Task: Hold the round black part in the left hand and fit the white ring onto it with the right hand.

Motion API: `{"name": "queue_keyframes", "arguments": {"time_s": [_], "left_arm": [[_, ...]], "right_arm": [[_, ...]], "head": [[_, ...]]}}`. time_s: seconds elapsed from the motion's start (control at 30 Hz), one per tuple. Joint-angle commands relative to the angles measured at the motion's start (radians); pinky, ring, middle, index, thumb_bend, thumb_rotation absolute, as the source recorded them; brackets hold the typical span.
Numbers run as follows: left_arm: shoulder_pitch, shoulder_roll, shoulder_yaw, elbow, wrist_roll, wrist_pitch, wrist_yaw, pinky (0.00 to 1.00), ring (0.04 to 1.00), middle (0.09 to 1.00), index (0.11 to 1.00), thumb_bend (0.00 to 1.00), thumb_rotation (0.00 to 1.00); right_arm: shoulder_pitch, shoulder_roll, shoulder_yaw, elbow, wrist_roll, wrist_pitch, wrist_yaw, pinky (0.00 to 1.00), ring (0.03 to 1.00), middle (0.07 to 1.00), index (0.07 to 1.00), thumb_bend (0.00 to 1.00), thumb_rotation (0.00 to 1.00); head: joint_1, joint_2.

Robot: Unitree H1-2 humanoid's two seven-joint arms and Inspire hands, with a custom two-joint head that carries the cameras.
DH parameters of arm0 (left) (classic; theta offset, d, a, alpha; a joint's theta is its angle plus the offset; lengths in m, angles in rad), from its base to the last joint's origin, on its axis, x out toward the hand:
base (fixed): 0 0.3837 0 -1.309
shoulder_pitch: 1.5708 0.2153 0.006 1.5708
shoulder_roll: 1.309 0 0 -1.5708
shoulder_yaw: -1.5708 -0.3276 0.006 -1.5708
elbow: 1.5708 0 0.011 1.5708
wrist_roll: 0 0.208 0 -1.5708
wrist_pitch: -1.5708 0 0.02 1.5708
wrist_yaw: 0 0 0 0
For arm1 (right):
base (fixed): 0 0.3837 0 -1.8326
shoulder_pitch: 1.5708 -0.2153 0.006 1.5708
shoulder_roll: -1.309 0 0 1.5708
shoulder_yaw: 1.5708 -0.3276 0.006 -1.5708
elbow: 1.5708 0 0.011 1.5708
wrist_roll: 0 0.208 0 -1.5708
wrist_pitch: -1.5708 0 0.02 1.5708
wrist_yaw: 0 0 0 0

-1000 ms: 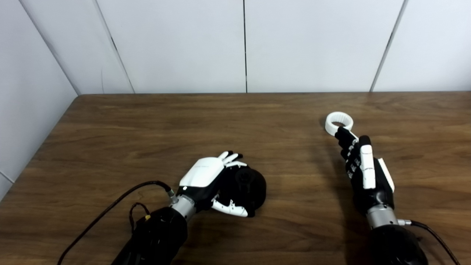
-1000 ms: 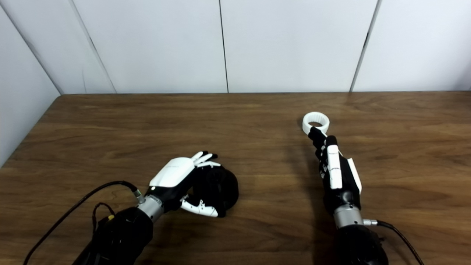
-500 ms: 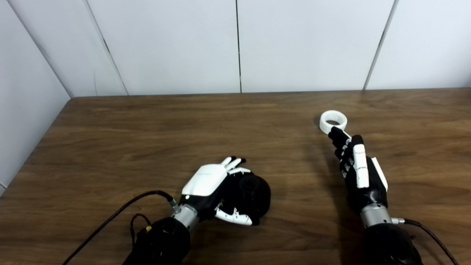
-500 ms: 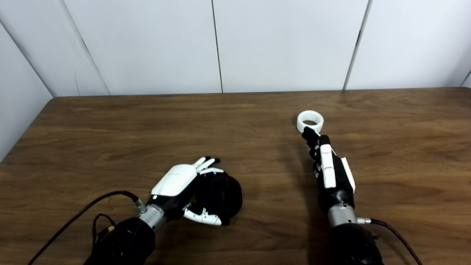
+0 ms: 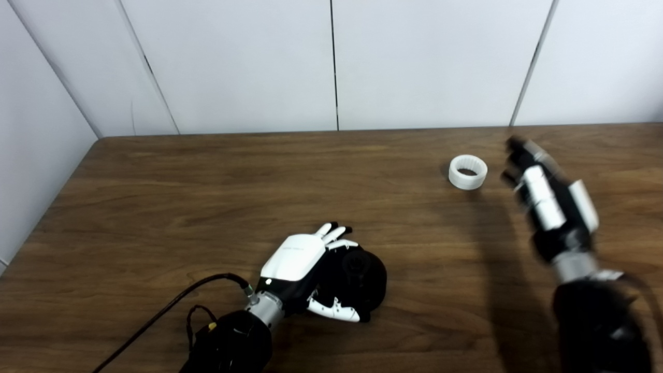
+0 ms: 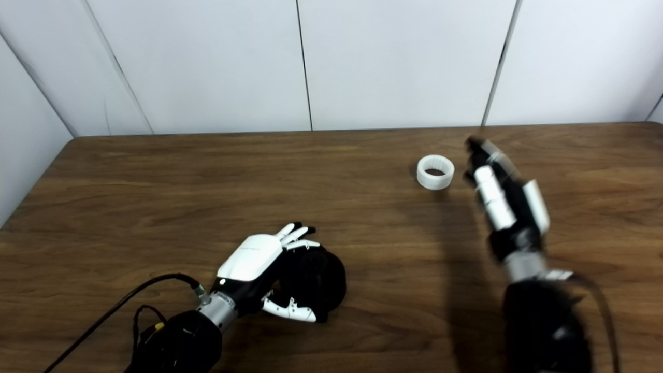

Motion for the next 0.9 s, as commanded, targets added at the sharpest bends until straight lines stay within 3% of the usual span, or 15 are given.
{"name": "queue_keyframes", "arguments": {"time_s": [0.0,0.17,0.3,0.57,0.73,0.87], "left_arm": [[-0.004,-0.005,-0.005,0.013,-0.008,-0.013,-0.013,0.91,1.0,0.968,0.785,0.93,0.48],[-0.002,-0.006,-0.006,0.023,-0.006,-0.021,-0.011,0.9,1.0,0.967,0.785,0.94,0.47],[-0.002,-0.009,-0.007,0.029,-0.004,-0.017,-0.014,0.9,1.0,0.971,0.788,0.94,0.47],[-0.004,-0.016,-0.003,0.039,-0.009,-0.026,-0.005,0.91,1.0,0.968,0.785,0.94,0.46],[-0.002,-0.021,-0.001,0.038,-0.007,-0.029,-0.005,0.89,1.0,0.97,0.784,0.95,0.47],[-0.002,-0.021,-0.003,0.039,-0.002,-0.03,-0.004,0.89,1.0,0.97,0.786,0.95,0.48]], "right_arm": [[-0.084,-0.076,-0.007,-0.017,-0.044,0.012,0.011,0.87,0.935,0.916,0.841,0.7,0.47],[-0.163,-0.186,0.03,0.023,-0.14,0.053,0.02,0.86,0.93,0.917,0.829,0.75,0.37],[-0.233,-0.241,0.081,0.108,-0.218,0.074,0.037,0.9,0.941,0.93,0.821,0.79,0.34],[-0.346,-0.363,0.28,0.36,-0.445,-0.016,0.099,0.82,0.895,0.876,0.793,0.85,0.34],[-0.397,-0.377,0.339,0.475,-0.497,-0.047,0.134,0.74,0.897,0.892,0.782,0.91,0.33],[-0.429,-0.374,0.367,0.547,-0.527,-0.062,0.155,0.72,0.903,0.898,0.781,0.91,0.32]], "head": [[0.001,0.0],[-0.009,-0.006],[-0.012,-0.009],[-0.008,-0.014],[-0.015,-0.02],[-0.013,-0.021]]}}
